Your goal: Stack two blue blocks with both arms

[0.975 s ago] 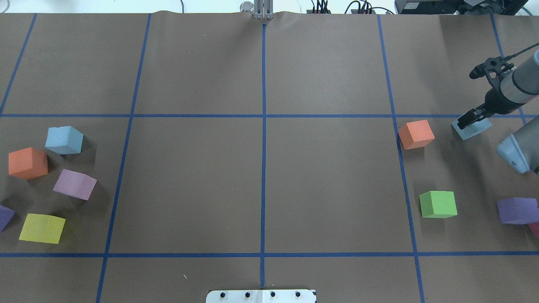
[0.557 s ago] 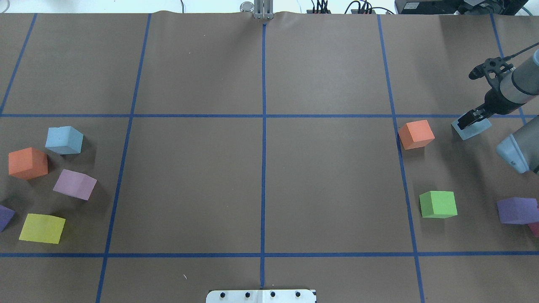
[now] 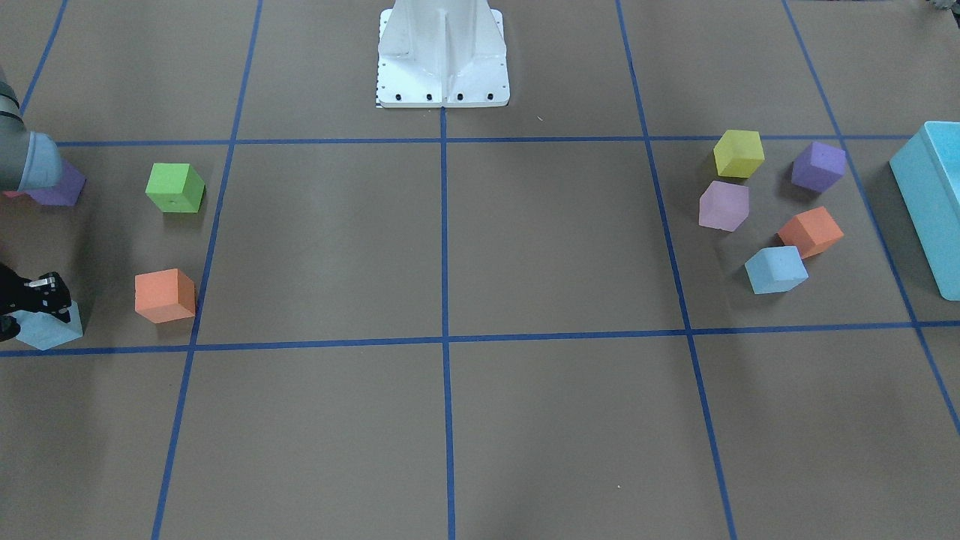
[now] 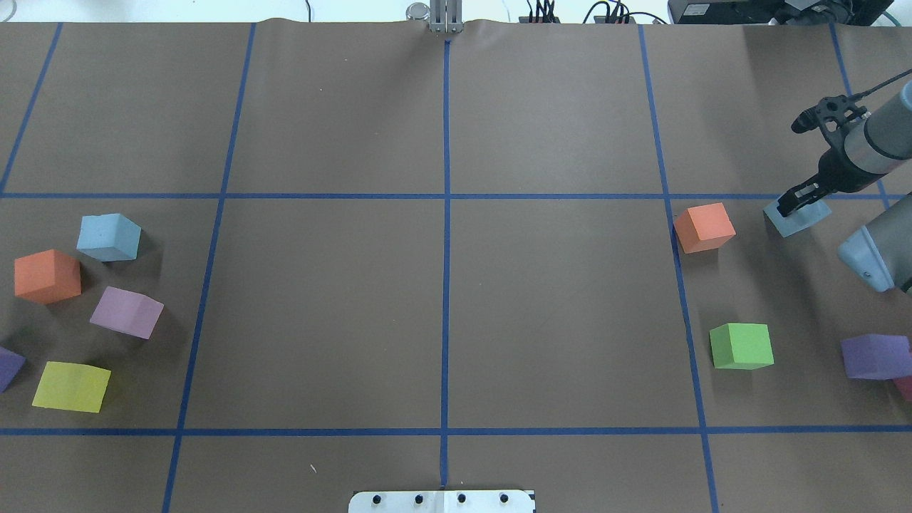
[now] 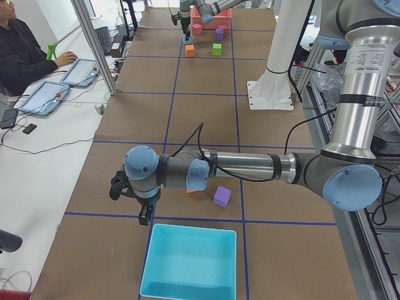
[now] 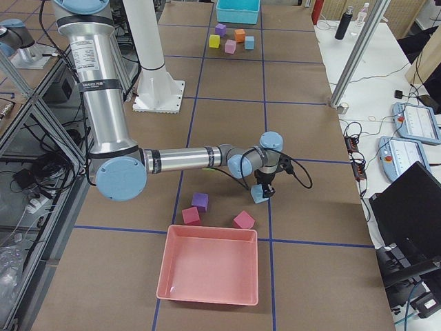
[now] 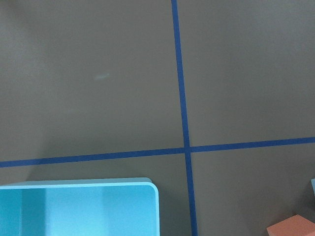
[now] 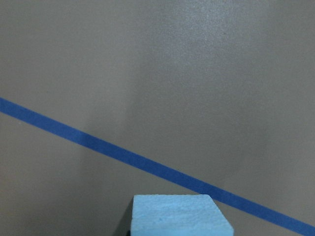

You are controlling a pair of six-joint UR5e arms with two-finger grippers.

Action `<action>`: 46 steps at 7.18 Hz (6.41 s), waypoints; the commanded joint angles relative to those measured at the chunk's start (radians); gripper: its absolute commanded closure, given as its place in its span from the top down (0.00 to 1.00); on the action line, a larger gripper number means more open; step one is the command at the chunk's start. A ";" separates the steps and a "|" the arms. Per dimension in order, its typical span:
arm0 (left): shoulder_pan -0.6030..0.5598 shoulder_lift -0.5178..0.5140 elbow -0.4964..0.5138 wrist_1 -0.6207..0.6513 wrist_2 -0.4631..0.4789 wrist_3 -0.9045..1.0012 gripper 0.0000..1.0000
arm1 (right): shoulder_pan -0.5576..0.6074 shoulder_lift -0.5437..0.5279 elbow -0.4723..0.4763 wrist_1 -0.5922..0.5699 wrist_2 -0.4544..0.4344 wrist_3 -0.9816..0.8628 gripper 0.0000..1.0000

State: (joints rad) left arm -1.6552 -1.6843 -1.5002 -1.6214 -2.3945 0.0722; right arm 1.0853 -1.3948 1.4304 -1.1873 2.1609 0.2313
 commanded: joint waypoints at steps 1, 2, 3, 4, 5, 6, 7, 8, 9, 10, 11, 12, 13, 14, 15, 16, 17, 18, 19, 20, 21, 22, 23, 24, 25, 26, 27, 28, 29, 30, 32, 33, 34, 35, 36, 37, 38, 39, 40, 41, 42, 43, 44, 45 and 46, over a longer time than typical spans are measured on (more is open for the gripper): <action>0.002 -0.002 -0.002 0.000 0.000 -0.014 0.98 | 0.005 0.006 0.011 -0.002 0.017 -0.001 0.34; 0.023 -0.015 -0.020 0.000 0.002 -0.085 0.98 | 0.052 0.066 0.019 -0.067 0.084 0.008 0.34; 0.090 -0.024 -0.028 -0.026 0.005 -0.169 0.98 | 0.100 0.153 0.059 -0.233 0.139 0.008 0.34; 0.153 -0.025 -0.028 -0.113 0.006 -0.307 0.98 | 0.096 0.195 0.153 -0.394 0.140 0.011 0.34; 0.229 -0.022 -0.022 -0.230 0.020 -0.468 0.98 | 0.096 0.277 0.221 -0.575 0.139 0.014 0.34; 0.292 -0.021 -0.021 -0.286 0.050 -0.564 0.98 | 0.070 0.340 0.270 -0.666 0.137 0.093 0.35; 0.355 -0.029 -0.031 -0.299 0.063 -0.650 0.98 | 0.014 0.376 0.292 -0.669 0.131 0.234 0.35; 0.408 -0.069 -0.034 -0.323 0.098 -0.761 0.98 | -0.036 0.423 0.295 -0.669 0.126 0.334 0.35; 0.475 -0.099 -0.041 -0.324 0.129 -0.861 0.98 | -0.089 0.463 0.295 -0.669 0.103 0.421 0.35; 0.538 -0.124 -0.047 -0.324 0.180 -0.947 0.98 | -0.157 0.494 0.294 -0.667 0.042 0.509 0.35; 0.564 -0.132 -0.051 -0.325 0.193 -0.975 0.98 | -0.207 0.502 0.292 -0.626 0.021 0.586 0.35; 0.577 -0.123 -0.051 -0.328 0.193 -0.974 0.98 | -0.264 0.504 0.289 -0.570 -0.033 0.682 0.35; 0.580 -0.085 -0.049 -0.374 0.195 -0.970 0.98 | -0.303 0.507 0.291 -0.560 -0.061 0.726 0.35; 0.580 -0.034 -0.046 -0.446 0.196 -0.973 0.98 | -0.327 0.519 0.294 -0.558 -0.079 0.768 0.36; 0.583 -0.031 -0.046 -0.451 0.196 -0.977 0.98 | -0.365 0.525 0.294 -0.558 -0.116 0.798 0.36; 0.610 -0.029 -0.038 -0.454 0.225 -0.979 0.98 | -0.410 0.525 0.289 -0.558 -0.150 0.847 0.39; 0.629 -0.031 -0.038 -0.454 0.238 -0.985 0.98 | -0.439 0.523 0.291 -0.558 -0.167 0.879 0.39; 0.640 -0.031 -0.038 -0.454 0.239 -0.994 0.98 | -0.468 0.520 0.291 -0.558 -0.174 0.890 0.39; 0.652 -0.031 -0.040 -0.454 0.239 -1.002 0.98 | -0.505 0.516 0.288 -0.558 -0.199 0.923 0.38; 0.672 -0.031 -0.040 -0.454 0.250 -1.005 0.98 | -0.528 0.520 0.286 -0.557 -0.214 0.936 0.38; 0.686 -0.031 -0.040 -0.454 0.267 -1.014 0.98 | -0.535 0.537 0.263 -0.514 -0.216 0.966 0.38; 0.687 -0.031 -0.043 -0.454 0.267 -1.020 0.98 | -0.535 0.568 0.190 -0.455 -0.216 0.979 0.38; 0.687 -0.031 -0.041 -0.454 0.267 -1.020 0.98 | -0.538 0.586 0.148 -0.436 -0.216 0.990 0.38; 0.687 -0.031 -0.043 -0.454 0.267 -1.019 0.98 | -0.542 0.621 0.106 -0.434 -0.216 1.003 0.38; 0.687 -0.031 -0.041 -0.453 0.267 -1.019 0.98 | -0.557 0.658 0.058 -0.434 -0.236 1.020 0.38; 0.687 -0.031 -0.043 -0.453 0.267 -1.016 0.98 | -0.571 0.671 0.055 -0.434 -0.257 1.037 0.38; 0.687 -0.031 -0.041 -0.453 0.267 -1.013 0.98 | -0.574 0.680 0.050 -0.433 -0.257 1.045 0.38; 0.687 -0.031 -0.043 -0.453 0.267 -1.013 0.98 | -0.574 0.706 0.020 -0.430 -0.257 1.048 0.38; 0.687 -0.031 -0.044 -0.453 0.267 -1.013 0.98 | -0.574 0.711 -0.020 -0.369 -0.259 1.062 0.39; 0.687 -0.031 -0.043 -0.453 0.267 -1.013 0.98 | -0.574 0.709 -0.030 -0.335 -0.260 1.068 0.77; 0.687 -0.031 -0.043 -0.453 0.267 -1.009 0.97 | -0.574 0.706 -0.016 -0.336 -0.276 1.071 1.00; 0.687 -0.029 -0.038 -0.451 0.267 -1.005 0.97 | -0.574 0.709 -0.007 -0.337 -0.276 1.071 1.00; 0.687 -0.015 -0.040 -0.454 0.267 -1.000 0.97 | -0.574 0.703 0.010 -0.342 -0.274 1.070 1.00; 0.695 -0.014 -0.041 -0.453 0.267 -0.999 0.97 | -0.568 0.697 0.025 -0.345 -0.268 1.057 1.00; 0.710 -0.014 -0.037 -0.453 0.268 -1.000 0.97 | -0.555 0.697 0.041 -0.348 -0.259 1.056 1.00; 0.715 -0.015 -0.037 -0.453 0.270 -1.002 0.89 | -0.521 0.660 0.089 -0.348 -0.206 1.054 1.00; 0.715 -0.015 -0.037 -0.451 0.276 -1.002 0.76 | -0.492 0.611 0.149 -0.363 -0.181 1.047 1.00; 0.715 -0.021 -0.040 -0.449 0.275 -1.002 0.61 | -0.455 0.590 0.188 -0.402 -0.181 1.003 1.00; 0.713 -0.029 -0.046 -0.443 0.262 -1.003 0.55 | -0.388 0.561 0.229 -0.443 -0.173 0.919 1.00; 0.715 -0.064 -0.063 -0.393 0.233 -1.003 0.52 | -0.283 0.516 0.258 -0.474 -0.094 0.819 1.00; 0.715 -0.174 -0.108 -0.207 0.212 -1.005 0.52 | -0.171 0.460 0.274 -0.483 -0.011 0.700 1.00; 0.715 -0.310 -0.180 0.047 0.215 -1.008 0.52 | -0.066 0.397 0.277 -0.483 0.037 0.578 1.00; 0.727 -0.436 -0.224 0.234 0.215 -1.035 0.52 | 0.032 0.340 0.268 -0.485 0.077 0.451 1.00; 0.768 -0.502 -0.239 0.285 0.216 -1.136 0.52 | 0.113 0.295 0.248 -0.485 0.086 0.322 1.00; 0.825 -0.558 -0.232 0.285 0.222 -1.216 0.52 | 0.174 0.275 0.202 -0.483 0.099 0.221 1.00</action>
State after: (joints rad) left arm -0.8865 -2.1610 -1.7251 -1.3830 -2.1770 -1.0500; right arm 1.1713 -1.0808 1.6741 -1.6713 2.2399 0.5899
